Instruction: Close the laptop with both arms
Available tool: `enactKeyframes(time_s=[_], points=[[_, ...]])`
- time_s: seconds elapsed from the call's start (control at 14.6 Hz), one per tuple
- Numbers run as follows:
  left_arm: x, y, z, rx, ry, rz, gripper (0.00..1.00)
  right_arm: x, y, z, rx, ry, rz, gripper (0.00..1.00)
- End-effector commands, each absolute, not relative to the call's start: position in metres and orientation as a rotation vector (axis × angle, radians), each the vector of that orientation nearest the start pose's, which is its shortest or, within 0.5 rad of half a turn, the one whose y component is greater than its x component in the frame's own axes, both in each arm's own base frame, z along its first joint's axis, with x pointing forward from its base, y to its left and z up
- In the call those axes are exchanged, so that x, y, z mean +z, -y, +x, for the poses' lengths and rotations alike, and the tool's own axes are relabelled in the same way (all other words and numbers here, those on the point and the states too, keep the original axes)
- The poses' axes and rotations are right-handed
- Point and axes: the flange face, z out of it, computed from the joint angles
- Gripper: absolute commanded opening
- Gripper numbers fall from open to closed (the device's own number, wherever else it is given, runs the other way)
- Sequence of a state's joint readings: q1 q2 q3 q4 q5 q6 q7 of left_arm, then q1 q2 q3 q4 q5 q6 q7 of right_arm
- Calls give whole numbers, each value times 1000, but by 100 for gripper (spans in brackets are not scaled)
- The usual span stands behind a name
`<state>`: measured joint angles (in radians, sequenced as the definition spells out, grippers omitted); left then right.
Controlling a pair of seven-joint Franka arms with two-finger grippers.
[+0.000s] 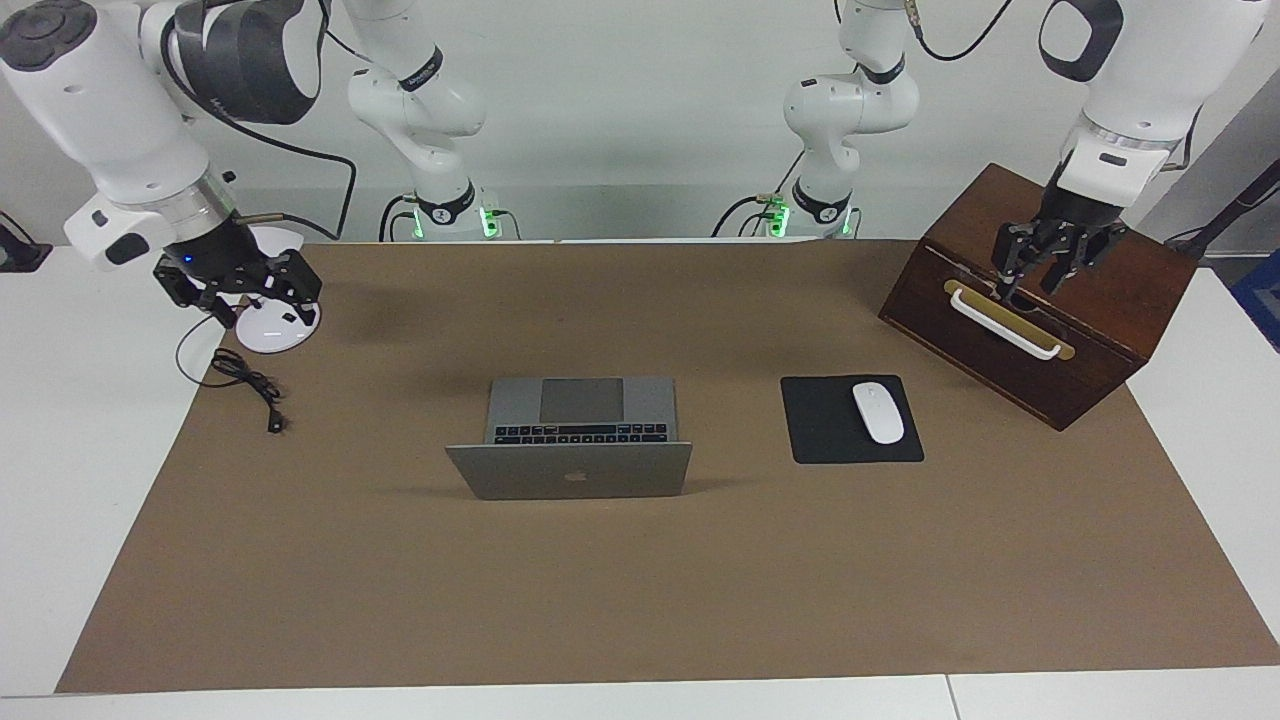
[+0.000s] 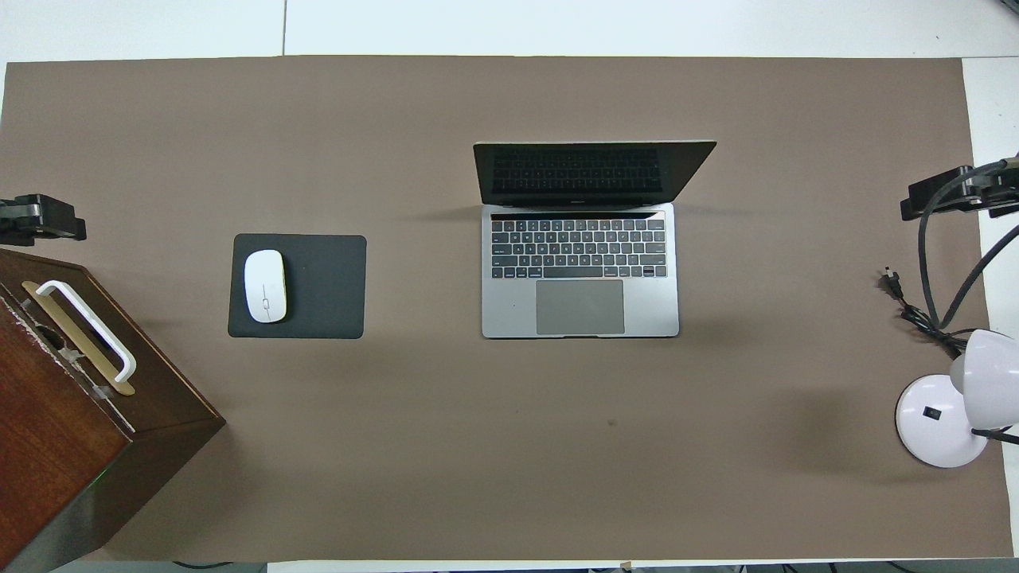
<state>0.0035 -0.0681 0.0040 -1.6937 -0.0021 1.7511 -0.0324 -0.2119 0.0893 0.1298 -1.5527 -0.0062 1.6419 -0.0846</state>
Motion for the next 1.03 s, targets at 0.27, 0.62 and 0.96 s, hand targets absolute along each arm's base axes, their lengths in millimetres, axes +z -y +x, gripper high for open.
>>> enactKeyframes(time_s=[0.27, 0.62, 0.96], points=[[621, -4, 547, -266, 82, -3143, 0, 589, 58, 577, -33, 2, -3136, 100], [620, -4, 549, -307, 57, -3143, 0, 591, 60, 583, -100, 6, -3138, 100], [604, 16, 545, -357, -25, -3140, 0, 596, 64, 601, -233, 2, -3134, 97]])
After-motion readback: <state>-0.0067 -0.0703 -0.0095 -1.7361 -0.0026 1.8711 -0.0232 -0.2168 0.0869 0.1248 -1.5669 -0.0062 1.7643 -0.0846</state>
